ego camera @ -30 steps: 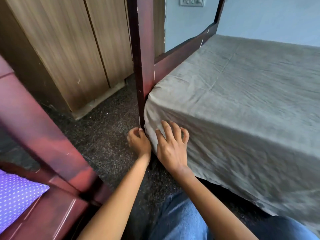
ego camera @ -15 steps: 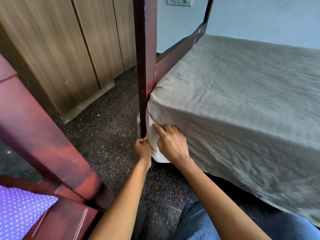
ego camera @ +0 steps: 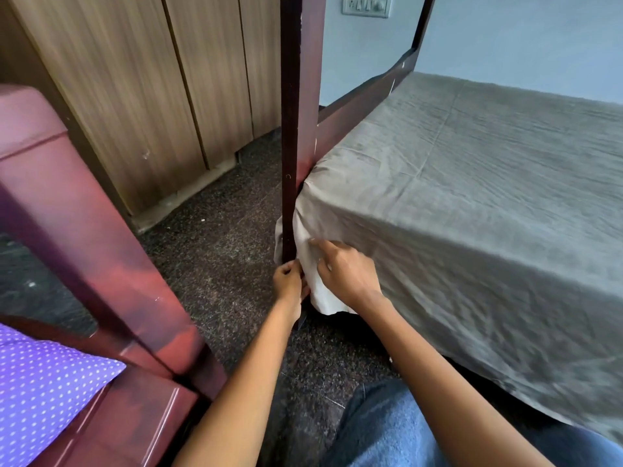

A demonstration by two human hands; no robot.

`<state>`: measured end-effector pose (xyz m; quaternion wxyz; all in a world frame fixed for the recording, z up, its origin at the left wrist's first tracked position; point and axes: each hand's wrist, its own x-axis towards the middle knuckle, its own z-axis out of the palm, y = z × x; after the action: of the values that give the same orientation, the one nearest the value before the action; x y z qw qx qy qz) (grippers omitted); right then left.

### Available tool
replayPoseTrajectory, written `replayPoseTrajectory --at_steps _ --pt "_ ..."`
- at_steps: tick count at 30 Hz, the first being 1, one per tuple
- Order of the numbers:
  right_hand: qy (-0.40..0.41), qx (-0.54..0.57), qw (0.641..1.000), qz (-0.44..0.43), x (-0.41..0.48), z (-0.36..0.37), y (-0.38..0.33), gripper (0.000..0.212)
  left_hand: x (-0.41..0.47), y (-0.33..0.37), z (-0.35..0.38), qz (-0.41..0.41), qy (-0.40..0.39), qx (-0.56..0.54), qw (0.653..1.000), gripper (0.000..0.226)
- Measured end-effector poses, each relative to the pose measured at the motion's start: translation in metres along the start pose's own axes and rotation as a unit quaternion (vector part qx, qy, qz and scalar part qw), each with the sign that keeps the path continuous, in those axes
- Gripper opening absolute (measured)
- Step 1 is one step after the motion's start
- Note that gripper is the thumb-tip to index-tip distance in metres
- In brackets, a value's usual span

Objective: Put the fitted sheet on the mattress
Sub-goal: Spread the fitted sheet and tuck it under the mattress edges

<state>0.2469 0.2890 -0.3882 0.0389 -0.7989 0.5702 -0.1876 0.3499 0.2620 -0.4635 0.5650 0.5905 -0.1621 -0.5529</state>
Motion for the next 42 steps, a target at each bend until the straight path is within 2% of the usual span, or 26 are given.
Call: replayPoseTrajectory --at_steps 2,5,7,9,12,14,20,22,25,27,29,30,32,34,35,39,42 --pt "0.020 0.008 1.000 0.010 0.002 -0.005 -0.001 0.024 0.000 0.001 -0.003 -0.058 -0.011 -0.019 0.998 0.028" --pt "0.026 0.010 0.999 0.016 0.005 -0.011 -0.004 0.008 -0.003 0.001 -0.003 -0.047 0.014 0.021 0.999 0.027" --pt "0.021 0.011 0.999 0.022 0.007 -0.013 -0.005 0.010 0.002 0.004 -0.003 -0.017 0.061 0.024 0.998 0.022" --pt "0.015 0.006 1.000 0.023 0.009 -0.014 -0.006 0.017 0.007 0.004 -0.003 -0.042 0.092 0.025 0.995 0.018" --pt "0.013 0.003 1.000 0.014 0.009 -0.010 -0.006 0.015 0.010 -0.007 -0.012 -0.124 0.083 0.016 0.989 0.026" --pt "0.010 -0.003 1.000 0.009 0.010 -0.007 -0.005 0.015 0.013 -0.015 -0.020 -0.148 0.062 0.012 0.987 0.030" --pt "-0.005 0.024 1.000 0.006 0.012 -0.011 0.002 0.025 0.025 -0.013 -0.023 -0.125 0.089 0.060 0.986 0.034" --pt "-0.016 0.030 0.999 0.001 0.011 -0.012 0.004 0.028 0.018 -0.018 -0.027 -0.169 0.064 -0.013 0.983 0.053" --pt "-0.013 0.039 0.999 -0.003 0.008 -0.010 0.006 0.029 0.002 -0.027 -0.029 -0.221 -0.030 -0.190 0.956 0.072" --pt "-0.010 0.061 0.998 0.011 0.004 -0.007 0.004 0.026 -0.006 -0.030 -0.025 -0.179 -0.084 -0.280 0.940 0.061" --pt "-0.014 0.087 0.996 0.031 -0.002 -0.005 0.004 0.028 -0.009 -0.029 -0.017 -0.130 -0.068 -0.284 0.948 0.042" --pt "-0.015 0.094 0.995 0.037 -0.005 -0.005 0.004 0.030 -0.008 -0.030 -0.012 -0.103 -0.042 -0.258 0.960 0.035" --pt "-0.011 0.101 0.994 0.046 -0.009 -0.005 0.007 0.033 -0.003 -0.037 -0.009 -0.029 0.062 -0.129 0.989 0.028" --pt "-0.013 0.099 0.993 0.057 -0.012 -0.004 0.010 0.035 0.000 -0.042 -0.010 0.048 0.128 0.002 0.991 0.023" --pt "-0.018 0.095 0.993 0.062 -0.014 -0.002 0.012 0.036 0.002 -0.044 -0.014 0.071 0.133 0.039 0.988 0.019" --pt "-0.043 0.087 0.993 0.062 -0.020 0.001 0.016 0.037 0.019 -0.041 -0.021 0.089 0.125 0.104 0.983 0.020" --pt "-0.051 0.099 0.991 0.071 -0.026 0.000 0.020 0.044 0.019 -0.036 -0.027 0.068 0.137 0.045 0.987 0.034"
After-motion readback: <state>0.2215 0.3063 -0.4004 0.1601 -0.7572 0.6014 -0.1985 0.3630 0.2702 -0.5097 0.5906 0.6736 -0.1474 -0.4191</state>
